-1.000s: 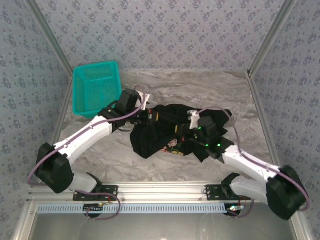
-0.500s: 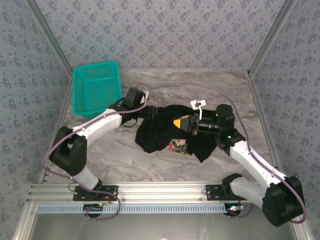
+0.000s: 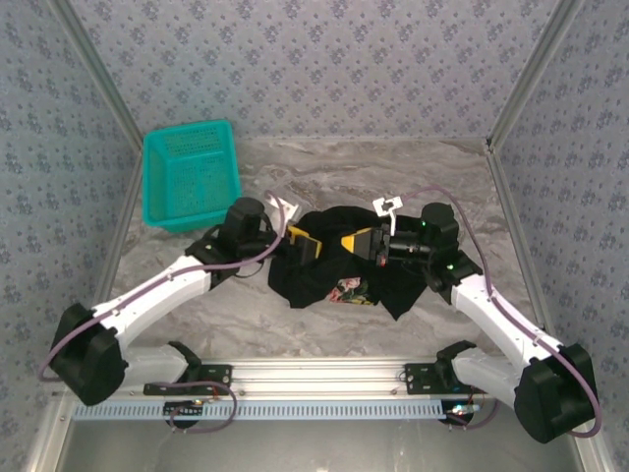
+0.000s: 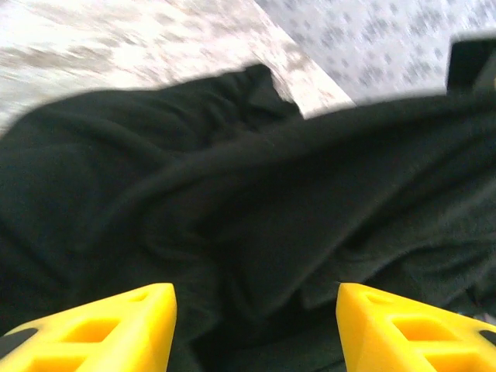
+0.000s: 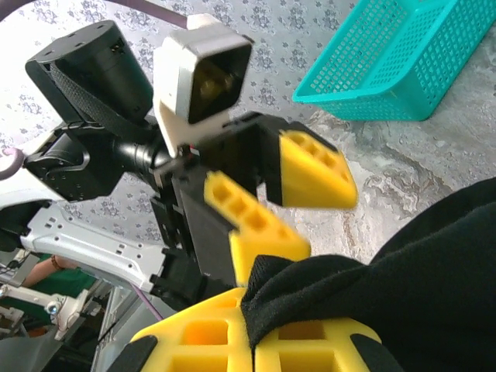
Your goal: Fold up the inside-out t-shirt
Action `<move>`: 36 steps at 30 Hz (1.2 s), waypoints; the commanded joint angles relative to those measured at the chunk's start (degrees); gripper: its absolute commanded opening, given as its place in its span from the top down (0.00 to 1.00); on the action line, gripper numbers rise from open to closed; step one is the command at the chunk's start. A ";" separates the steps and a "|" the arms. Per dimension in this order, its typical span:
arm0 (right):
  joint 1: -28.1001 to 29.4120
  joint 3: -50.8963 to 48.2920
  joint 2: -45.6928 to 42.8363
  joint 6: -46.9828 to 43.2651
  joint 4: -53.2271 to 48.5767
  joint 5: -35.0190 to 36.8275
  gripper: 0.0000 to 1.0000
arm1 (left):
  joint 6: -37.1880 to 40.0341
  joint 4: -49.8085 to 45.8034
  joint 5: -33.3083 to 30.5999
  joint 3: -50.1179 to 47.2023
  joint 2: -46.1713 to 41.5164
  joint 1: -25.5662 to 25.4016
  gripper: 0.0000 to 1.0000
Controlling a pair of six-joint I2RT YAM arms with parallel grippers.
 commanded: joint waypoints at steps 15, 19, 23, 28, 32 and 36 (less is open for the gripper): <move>-2.12 4.06 -3.23 -11.53 -16.32 -1.81 1.00 | 5.67 8.24 12.89 10.40 14.95 -2.57 0.91; -5.95 7.38 -4.83 -19.08 -32.04 8.37 1.00 | 8.13 2.35 11.68 11.05 11.50 -2.09 1.00; -5.11 10.88 -3.55 -19.92 -40.48 30.90 1.00 | 6.72 -0.46 11.22 9.31 4.19 -1.52 1.00; 1.73 14.82 1.95 -18.27 -38.61 51.30 0.97 | 2.13 -1.75 19.18 9.12 -0.80 -1.33 1.00; 4.92 21.80 7.99 -20.25 -46.49 63.15 0.82 | -6.56 -0.99 18.02 9.97 -1.38 0.75 1.00; 7.01 25.87 7.43 -25.00 -54.67 70.98 0.63 | -20.69 0.58 13.87 10.58 0.45 4.94 1.00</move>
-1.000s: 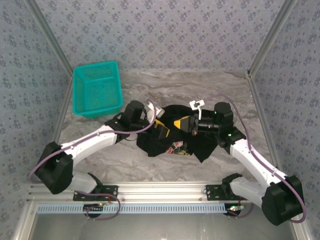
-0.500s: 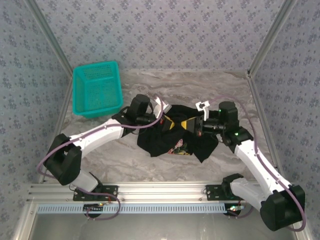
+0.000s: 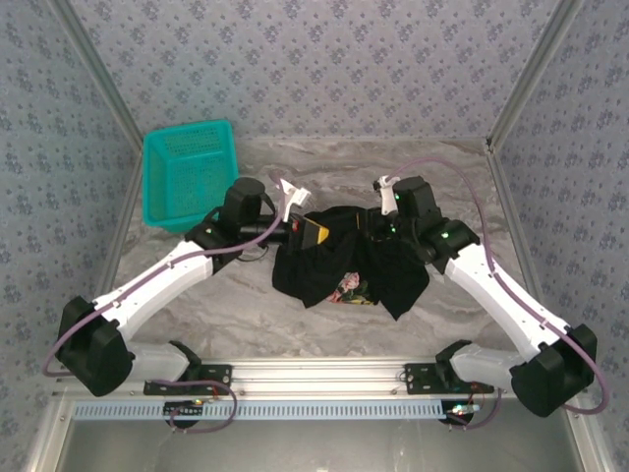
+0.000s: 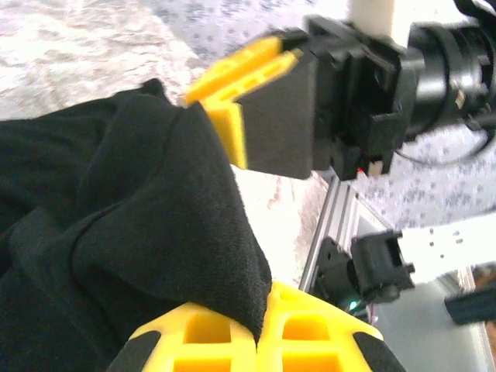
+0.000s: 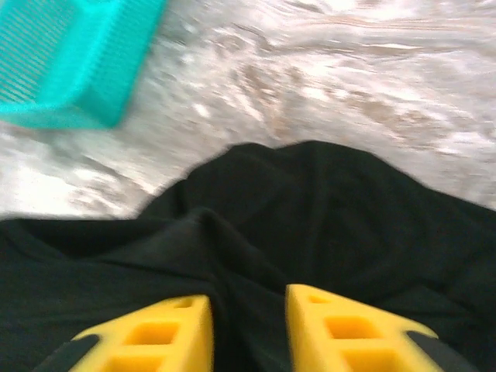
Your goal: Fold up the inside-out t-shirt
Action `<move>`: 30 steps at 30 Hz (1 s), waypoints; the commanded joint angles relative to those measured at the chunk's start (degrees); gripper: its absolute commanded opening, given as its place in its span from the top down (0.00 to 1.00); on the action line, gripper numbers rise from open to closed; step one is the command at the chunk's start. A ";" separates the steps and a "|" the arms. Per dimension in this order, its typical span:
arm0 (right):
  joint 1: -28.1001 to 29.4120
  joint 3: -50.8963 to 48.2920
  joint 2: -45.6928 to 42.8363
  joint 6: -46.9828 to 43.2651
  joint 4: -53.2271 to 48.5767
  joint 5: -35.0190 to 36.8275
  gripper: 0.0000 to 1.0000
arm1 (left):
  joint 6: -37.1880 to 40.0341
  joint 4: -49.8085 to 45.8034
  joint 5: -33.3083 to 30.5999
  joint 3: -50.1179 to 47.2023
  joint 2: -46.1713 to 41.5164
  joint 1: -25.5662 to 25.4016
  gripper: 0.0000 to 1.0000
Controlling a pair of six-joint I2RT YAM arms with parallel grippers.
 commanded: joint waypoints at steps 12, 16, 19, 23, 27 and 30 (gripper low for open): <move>9.22 -12.09 -9.59 -0.81 14.80 -13.33 0.43 | -16.73 -2.36 -0.22 5.28 -1.03 2.10 1.00; 12.80 -12.74 -4.51 1.85 18.44 -7.49 0.32 | -16.70 -2.78 0.55 5.78 -1.38 1.35 1.00; 13.27 -12.83 -1.10 3.26 22.86 -8.41 0.27 | -16.12 -3.24 1.55 6.23 -1.43 0.86 1.00; 11.99 -12.78 0.68 2.08 24.92 -7.49 0.47 | -14.61 -5.04 1.71 6.56 -1.83 0.84 1.00; 4.78 -17.61 -2.97 1.14 31.29 -25.98 0.85 | -13.26 -7.40 -0.29 6.00 -2.56 2.91 1.00; -0.18 -20.67 -6.08 1.63 36.11 -41.89 0.98 | -13.21 -10.18 -3.74 5.81 -2.38 5.88 1.00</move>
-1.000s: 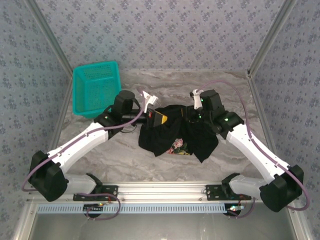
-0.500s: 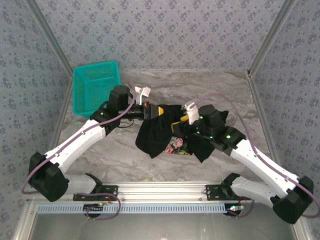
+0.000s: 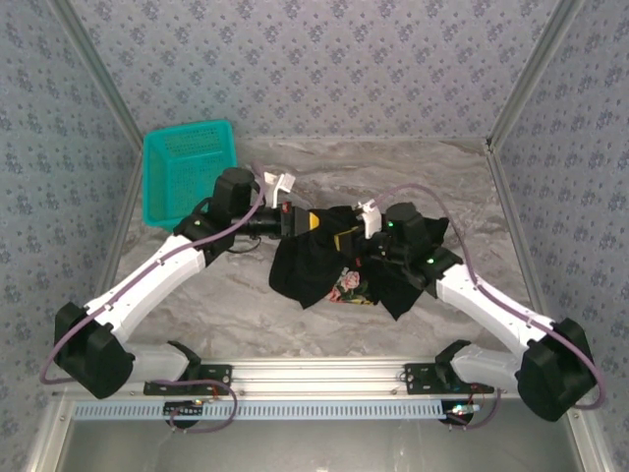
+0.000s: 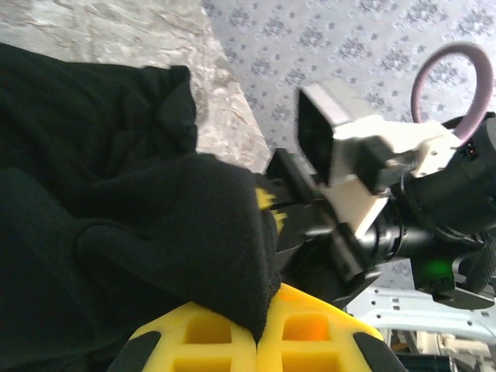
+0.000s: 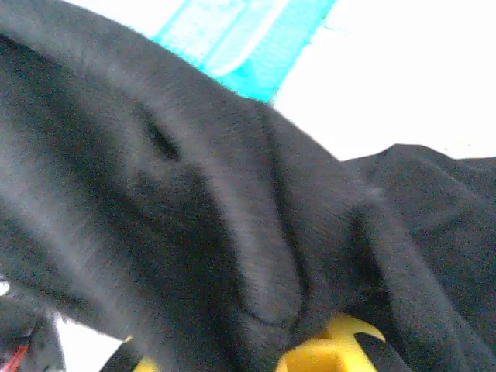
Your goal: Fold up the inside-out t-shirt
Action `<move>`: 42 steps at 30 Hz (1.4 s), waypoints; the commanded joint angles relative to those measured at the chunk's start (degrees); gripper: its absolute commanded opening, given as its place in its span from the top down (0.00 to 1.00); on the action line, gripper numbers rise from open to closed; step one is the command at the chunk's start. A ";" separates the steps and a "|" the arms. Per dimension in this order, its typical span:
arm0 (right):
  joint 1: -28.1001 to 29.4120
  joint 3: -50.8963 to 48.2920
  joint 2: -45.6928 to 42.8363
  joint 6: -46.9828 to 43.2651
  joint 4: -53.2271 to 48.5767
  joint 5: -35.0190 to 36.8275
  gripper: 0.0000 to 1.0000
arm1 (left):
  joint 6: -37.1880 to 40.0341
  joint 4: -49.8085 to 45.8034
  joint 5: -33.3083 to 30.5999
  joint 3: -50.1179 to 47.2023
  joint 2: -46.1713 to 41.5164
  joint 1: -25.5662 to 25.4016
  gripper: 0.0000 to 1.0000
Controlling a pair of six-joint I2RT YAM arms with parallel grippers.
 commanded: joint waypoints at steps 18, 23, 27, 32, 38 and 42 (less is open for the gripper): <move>-6.82 0.88 -5.80 5.54 9.34 -30.84 1.00 | 7.71 -0.08 -11.38 -5.12 -5.75 6.05 0.39; -7.33 0.84 -5.84 5.28 8.31 -28.16 1.00 | 3.77 9.59 -0.71 -12.53 -8.98 2.92 0.33; -7.72 0.84 -5.97 6.38 9.52 -28.02 1.00 | 6.85 8.83 0.26 -13.04 -7.91 -0.44 0.33; -7.76 0.89 -6.32 6.33 9.11 -27.49 1.00 | 6.01 11.68 2.85 -11.48 -4.06 -1.61 0.41; -7.86 0.67 -6.72 6.22 8.88 -27.40 1.00 | 6.47 10.45 2.86 -8.42 0.31 -2.08 0.62; -7.79 0.69 -6.88 5.76 8.25 -27.36 1.00 | 5.40 12.64 3.33 -8.47 1.63 -2.12 0.77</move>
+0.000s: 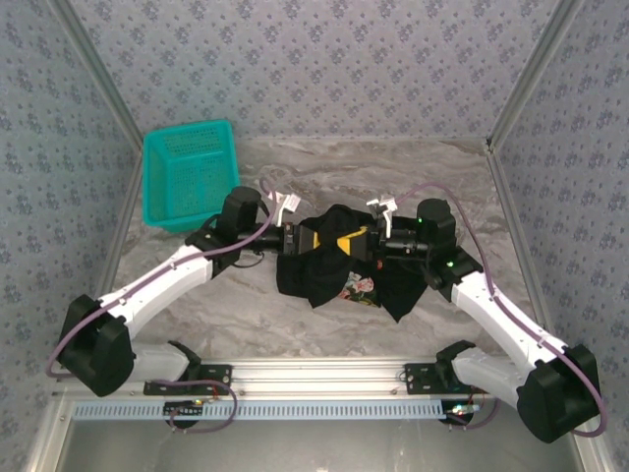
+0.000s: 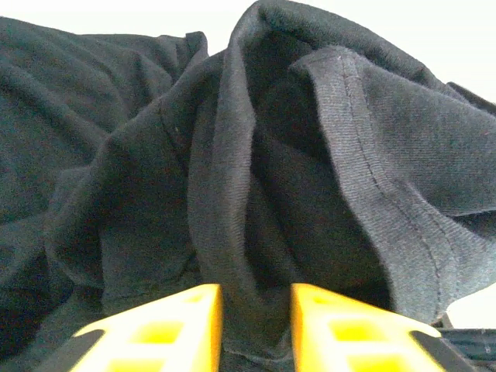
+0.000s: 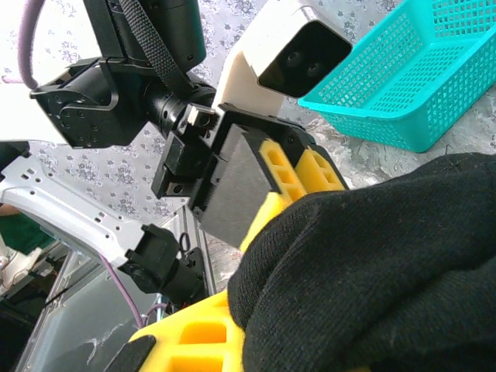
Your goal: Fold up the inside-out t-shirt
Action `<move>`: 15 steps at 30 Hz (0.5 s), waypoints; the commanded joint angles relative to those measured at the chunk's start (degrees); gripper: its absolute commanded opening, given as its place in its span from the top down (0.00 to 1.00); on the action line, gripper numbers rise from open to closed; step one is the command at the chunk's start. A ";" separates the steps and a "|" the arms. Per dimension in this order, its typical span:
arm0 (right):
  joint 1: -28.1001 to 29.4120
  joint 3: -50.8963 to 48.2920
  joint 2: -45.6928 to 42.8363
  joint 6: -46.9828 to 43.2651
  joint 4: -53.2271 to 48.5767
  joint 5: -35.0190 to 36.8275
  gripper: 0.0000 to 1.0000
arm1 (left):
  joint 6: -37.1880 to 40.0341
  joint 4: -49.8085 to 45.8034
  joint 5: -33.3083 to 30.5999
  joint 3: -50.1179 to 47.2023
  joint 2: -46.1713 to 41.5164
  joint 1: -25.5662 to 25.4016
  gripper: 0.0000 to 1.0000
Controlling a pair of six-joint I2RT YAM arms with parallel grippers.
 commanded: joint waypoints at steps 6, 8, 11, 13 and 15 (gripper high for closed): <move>-2.06 2.54 -2.64 -3.67 -7.46 3.26 1.00 | -1.65 10.58 2.36 0.25 -1.82 0.13 1.00; -3.90 3.61 -3.67 -4.91 -13.04 8.20 0.98 | -1.61 13.30 2.88 -1.63 -5.05 1.09 1.00; -6.66 3.94 -3.47 -4.24 -16.63 13.07 0.89 | -2.59 18.35 5.56 -4.61 -9.56 3.15 1.00; -7.66 4.12 -2.43 -3.12 -18.54 17.19 0.85 | -2.71 20.95 7.80 -5.56 -11.50 3.56 1.00; -7.71 5.66 -0.91 -3.27 -22.48 21.36 0.77 | -1.71 21.06 8.96 -5.37 -12.67 3.56 1.00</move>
